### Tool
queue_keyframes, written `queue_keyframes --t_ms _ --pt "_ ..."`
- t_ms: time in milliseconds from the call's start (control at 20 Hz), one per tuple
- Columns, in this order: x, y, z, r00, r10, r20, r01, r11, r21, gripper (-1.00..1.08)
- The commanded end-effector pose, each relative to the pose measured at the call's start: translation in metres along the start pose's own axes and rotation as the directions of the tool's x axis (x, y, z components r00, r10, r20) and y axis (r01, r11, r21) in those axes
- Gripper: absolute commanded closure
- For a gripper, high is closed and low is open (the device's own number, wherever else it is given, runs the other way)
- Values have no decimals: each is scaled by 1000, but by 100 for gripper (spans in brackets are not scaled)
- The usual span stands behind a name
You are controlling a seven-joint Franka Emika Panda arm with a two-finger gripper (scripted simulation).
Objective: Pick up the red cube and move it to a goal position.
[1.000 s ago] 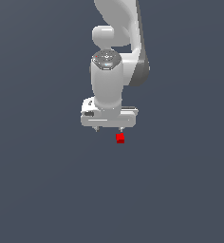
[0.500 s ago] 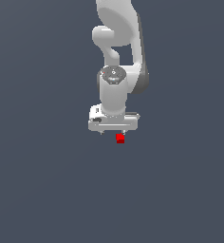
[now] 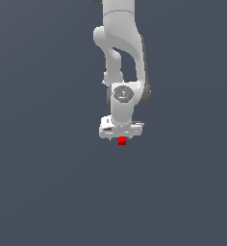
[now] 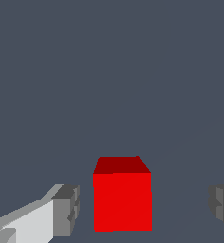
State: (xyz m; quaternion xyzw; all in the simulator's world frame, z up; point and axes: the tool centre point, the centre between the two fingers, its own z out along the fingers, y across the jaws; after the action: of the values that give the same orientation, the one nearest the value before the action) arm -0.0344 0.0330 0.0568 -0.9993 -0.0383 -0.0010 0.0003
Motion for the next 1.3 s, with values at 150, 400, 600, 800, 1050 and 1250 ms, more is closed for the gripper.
queue_keyframes --t_ms 150,400,600,800,1050,1250 --pt "-8 -10 27 1000 -17 1 17 1000 0 -92" --pt "-10 -12 35 1000 -22 2 22 1000 0 -92" --pt "-10 -12 35 1000 -22 2 22 1000 0 108" --pt "-10 -12 35 1000 -22 2 22 1000 0 108" --pt "-10 -12 34 1000 -22 2 22 1000 0 108" --pt "-9 -9 24 1000 -22 2 22 1000 0 108"
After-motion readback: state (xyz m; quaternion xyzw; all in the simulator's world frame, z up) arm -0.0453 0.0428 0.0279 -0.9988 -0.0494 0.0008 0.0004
